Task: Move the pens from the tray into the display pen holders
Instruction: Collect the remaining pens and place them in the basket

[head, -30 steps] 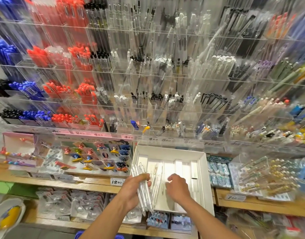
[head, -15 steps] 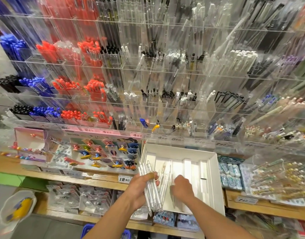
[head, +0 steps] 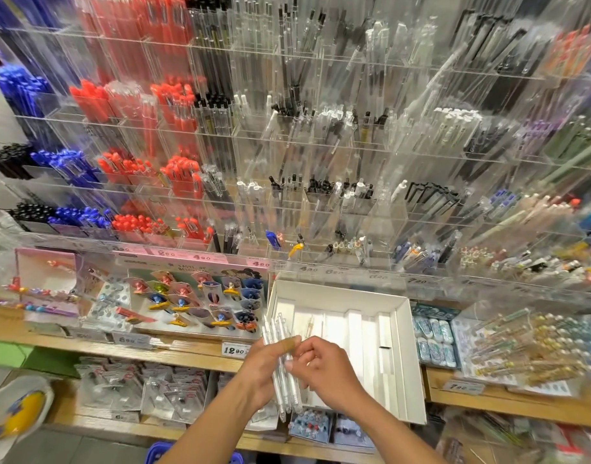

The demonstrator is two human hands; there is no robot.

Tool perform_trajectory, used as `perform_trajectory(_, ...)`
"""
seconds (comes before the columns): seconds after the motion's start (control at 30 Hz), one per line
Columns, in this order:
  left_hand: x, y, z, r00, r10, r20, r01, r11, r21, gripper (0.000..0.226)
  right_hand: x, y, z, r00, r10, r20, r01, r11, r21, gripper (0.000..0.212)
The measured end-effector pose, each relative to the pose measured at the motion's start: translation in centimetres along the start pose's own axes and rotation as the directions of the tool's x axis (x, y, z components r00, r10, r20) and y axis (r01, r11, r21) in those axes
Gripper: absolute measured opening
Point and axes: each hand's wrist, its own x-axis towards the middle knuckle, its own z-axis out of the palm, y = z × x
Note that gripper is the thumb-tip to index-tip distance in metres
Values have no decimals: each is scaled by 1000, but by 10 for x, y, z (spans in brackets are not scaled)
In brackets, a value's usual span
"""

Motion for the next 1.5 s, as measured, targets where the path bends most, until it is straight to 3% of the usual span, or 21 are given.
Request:
perform_trajectory(0.1,-3,2,-4,1000,16,18,-16,1000,21,41,12,9,-8,999,47,22,-48,996,71,9)
perform_trajectory(0.23,-4,4,-7,999,40,-11,-40,999,-33,18,52,38,-21,945,237,-228,-256,965,-58,6)
perform_trajectory(0.33,-6,5,-13,999,39,-9,-39,995,-94,17,79,58,-18,900,322,-293,-401,875,-269,23)
perform_trajectory(0.43,-8,4,-22,999,31,-19,-32,994,-103,14,94,70,-10,887,341,-312,-453,774,-443,24)
perform_trajectory(0.6,-12,3,-32,1000,29,3,-29,994,-105,26,100,80,-6,853,392,-344,-515,736,-439,34)
perform_trajectory(0.73,-14,2,-33,999,33,7,-32,993,-112,42,95,84,-12,850,398,-346,-522,724,-450,16)
perform_trajectory(0.93,-16,0,-27,999,32,-29,-34,995,-94,26,88,90,-11,820,445,-360,-570,697,-435,36)
perform_trajectory(1.23,-20,-7,-30,996,32,-77,-36,997,-61,31,75,78,-9,854,467,-229,-520,784,-338,18)
perform_trajectory(1.37,-20,-7,-26,996,29,-85,-35,997,-68,33,51,42,-18,931,311,-192,-335,936,-107,16)
perform_trajectory(1.5,-19,-5,-17,999,46,-12,-47,996,-75,33,9,-1,-12,992,122,10,-123,992,26,22)
